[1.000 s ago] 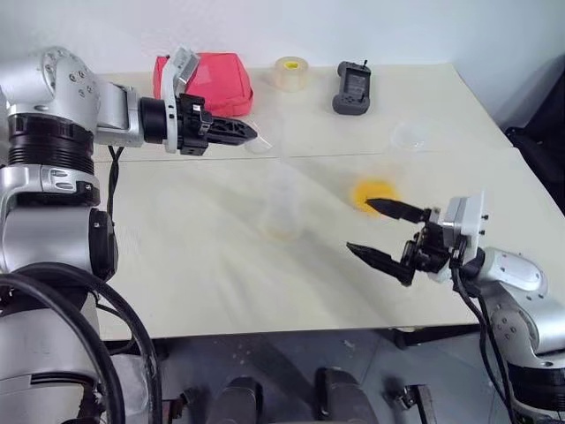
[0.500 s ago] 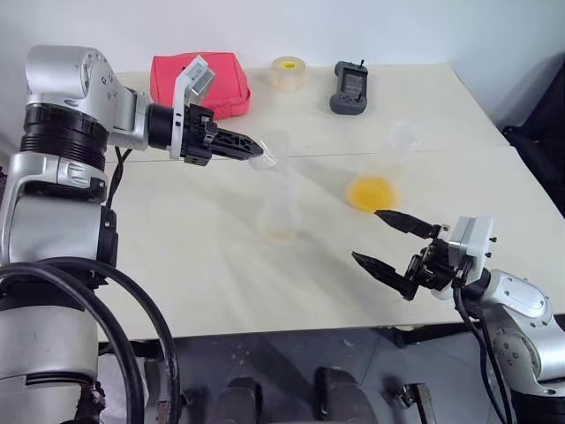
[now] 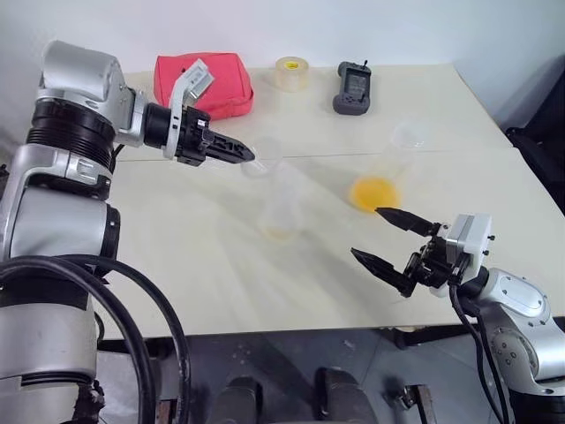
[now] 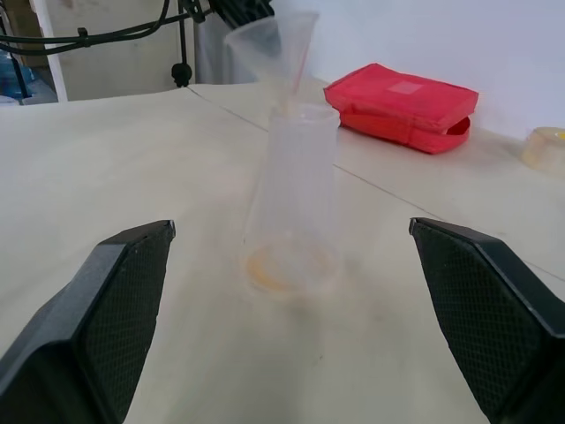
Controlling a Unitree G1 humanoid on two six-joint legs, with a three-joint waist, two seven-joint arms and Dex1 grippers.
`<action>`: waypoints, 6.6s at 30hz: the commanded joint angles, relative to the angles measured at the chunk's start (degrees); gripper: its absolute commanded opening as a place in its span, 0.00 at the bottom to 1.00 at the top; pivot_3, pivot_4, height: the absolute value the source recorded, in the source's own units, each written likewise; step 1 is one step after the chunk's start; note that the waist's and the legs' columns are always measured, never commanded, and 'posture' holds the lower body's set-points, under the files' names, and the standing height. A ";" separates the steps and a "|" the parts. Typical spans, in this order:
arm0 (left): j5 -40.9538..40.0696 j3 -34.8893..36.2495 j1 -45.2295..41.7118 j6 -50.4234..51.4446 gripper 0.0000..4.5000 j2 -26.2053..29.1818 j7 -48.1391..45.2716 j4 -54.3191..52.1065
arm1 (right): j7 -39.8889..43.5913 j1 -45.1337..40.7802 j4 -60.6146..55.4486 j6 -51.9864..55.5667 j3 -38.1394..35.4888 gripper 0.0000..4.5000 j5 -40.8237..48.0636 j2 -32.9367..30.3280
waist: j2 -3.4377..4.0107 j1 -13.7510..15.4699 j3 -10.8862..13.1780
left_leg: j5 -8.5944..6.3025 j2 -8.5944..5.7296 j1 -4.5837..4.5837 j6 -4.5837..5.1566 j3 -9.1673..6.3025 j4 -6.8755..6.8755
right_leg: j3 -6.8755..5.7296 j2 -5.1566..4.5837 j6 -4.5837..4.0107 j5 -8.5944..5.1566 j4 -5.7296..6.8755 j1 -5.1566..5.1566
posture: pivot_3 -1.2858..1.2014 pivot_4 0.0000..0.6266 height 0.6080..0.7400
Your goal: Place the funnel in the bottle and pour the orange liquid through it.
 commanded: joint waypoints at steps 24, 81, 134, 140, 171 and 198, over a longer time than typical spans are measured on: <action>0.08 26.65 18.66 -28.21 0.99 4.78 4.94 -12.73 | -13.03 3.86 -5.92 1.98 -8.11 1.00 -5.38 -2.08 | 0.14 -0.26 -0.08 | 0.00 0.15 0.04 0.00 0.02 -0.01 | 0.06 -0.06 0.01 0.00 0.19 -0.09 | 0.52 0.24 1.00; -18.40 47.23 62.13 -72.92 0.99 -5.79 -5.86 -32.59 | -19.69 -39.63 43.06 1.80 -0.57 1.00 -14.31 6.51 | -0.06 -1.91 0.03 | 0.07 0.19 0.03 0.16 0.03 0.25 | 0.06 -0.18 0.11 0.08 0.24 0.03 | 0.52 0.24 1.00; -10.36 39.99 56.25 -80.38 1.00 -4.06 -11.50 -19.75 | -29.73 -41.16 -3.69 21.33 29.60 0.55 -45.96 1.13 | -0.03 -1.64 0.04 | 0.07 -0.04 -0.10 0.15 0.06 -0.07 | 0.04 -0.14 0.11 0.07 0.00 -0.20 | 0.52 0.24 1.00; -9.05 39.18 53.98 -82.59 1.00 -4.40 -12.85 -16.83 | -28.35 -45.41 3.63 16.55 34.18 0.55 -54.08 0.50 | -0.04 -1.66 0.04 | 0.07 -0.07 -0.11 0.15 0.06 -0.04 | 0.03 -0.15 0.11 0.08 0.02 -0.19 | 0.52 0.24 1.00; -9.33 39.15 52.67 -83.74 1.00 -5.96 -12.01 -17.47 | -29.70 -53.94 25.02 -10.53 35.68 0.55 -75.62 5.00 | -0.04 -2.78 0.04 | 0.07 -0.07 -0.31 0.15 0.19 -0.06 | 0.03 -0.17 0.11 0.07 0.39 -0.64 | 0.52 0.24 1.00; -10.99 36.44 47.52 -88.27 1.00 -5.74 -19.08 -10.80 | -32.16 -56.54 30.91 -21.61 35.90 0.55 -83.60 6.81 | -0.03 -3.40 0.03 | 0.08 -0.08 -0.31 0.14 0.20 -0.02 | 0.03 -0.18 0.11 0.08 0.49 -0.66 | 0.52 0.24 1.00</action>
